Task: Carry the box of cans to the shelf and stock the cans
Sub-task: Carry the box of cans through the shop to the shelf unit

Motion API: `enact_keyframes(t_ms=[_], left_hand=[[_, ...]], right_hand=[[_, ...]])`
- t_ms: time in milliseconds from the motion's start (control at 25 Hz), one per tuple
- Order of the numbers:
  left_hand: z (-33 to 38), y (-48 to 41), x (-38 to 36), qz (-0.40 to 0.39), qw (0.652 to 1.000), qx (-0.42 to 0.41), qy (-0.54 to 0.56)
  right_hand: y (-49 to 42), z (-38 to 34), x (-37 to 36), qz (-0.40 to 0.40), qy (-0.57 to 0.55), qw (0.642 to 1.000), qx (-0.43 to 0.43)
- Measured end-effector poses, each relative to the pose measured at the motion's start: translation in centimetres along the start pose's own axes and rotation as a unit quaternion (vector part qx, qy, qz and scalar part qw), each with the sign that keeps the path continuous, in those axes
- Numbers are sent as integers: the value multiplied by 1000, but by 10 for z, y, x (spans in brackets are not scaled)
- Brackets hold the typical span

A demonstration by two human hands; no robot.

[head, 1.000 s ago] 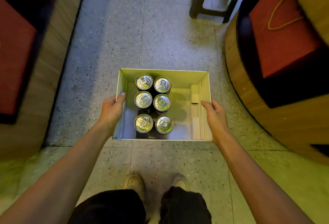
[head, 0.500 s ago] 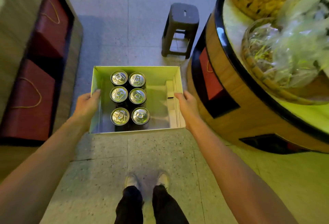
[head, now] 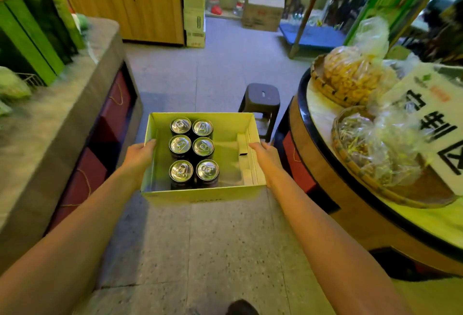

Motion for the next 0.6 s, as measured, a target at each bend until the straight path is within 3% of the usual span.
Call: enact_keyframes(t_ms=[240, 600], left_hand=[[46, -73, -1, 4, 1000, 1, -1], [141, -242, -51, 47, 999, 11, -22]], right_hand=[[-66, -40, -53, -16, 5, 1000, 1], [-256, -116, -148, -59, 9, 998, -7]])
Point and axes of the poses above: each hand's wrist, its own y-axis away from the middle knuckle, its own x-axis out of the back of the hand, z = x × y, the point moved 8 cm from there along -y, towards the middle knuckle, and after that the axes turned 6 degrees about z, right-handed, at the moved point
